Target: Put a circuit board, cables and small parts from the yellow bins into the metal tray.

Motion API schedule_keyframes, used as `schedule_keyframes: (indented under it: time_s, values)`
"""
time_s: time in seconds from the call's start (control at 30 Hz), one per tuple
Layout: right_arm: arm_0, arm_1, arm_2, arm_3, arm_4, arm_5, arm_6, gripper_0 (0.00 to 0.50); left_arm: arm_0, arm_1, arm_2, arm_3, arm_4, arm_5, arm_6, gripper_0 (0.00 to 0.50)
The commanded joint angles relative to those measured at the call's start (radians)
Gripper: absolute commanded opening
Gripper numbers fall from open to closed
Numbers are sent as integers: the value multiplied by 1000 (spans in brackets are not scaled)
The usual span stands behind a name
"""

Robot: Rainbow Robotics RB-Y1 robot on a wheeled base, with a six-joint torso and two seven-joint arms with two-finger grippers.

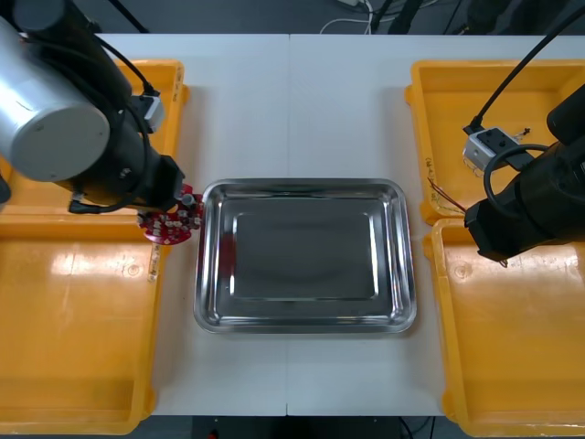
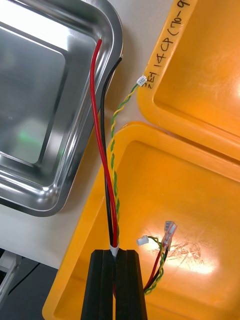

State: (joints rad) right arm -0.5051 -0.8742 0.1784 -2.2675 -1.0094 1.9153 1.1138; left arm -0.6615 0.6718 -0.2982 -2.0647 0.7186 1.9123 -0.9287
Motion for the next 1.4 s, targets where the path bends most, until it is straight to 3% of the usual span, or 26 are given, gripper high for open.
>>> schedule_keyframes:
  time_s: [0.03,0.2,0.5,0.87,1.4]
  values:
    - [-29,-35,7,-26,-11,5,63,0,-61,-70,-79,9,-54,8,117,0]
    - [-30,-35,6,-26,-9,5,64,0,-73,-103,-176,41,-90,-41,183,0]
    - [-30,-35,6,-26,-14,5,66,0,-72,-103,-337,70,-145,-162,291,0]
    - [-29,-35,7,-26,-31,5,58,0,-72,-127,-469,152,-189,-291,401,0]
    - [-30,-35,6,-26,-31,5,57,0,-49,-129,-544,158,-189,-338,445,0]
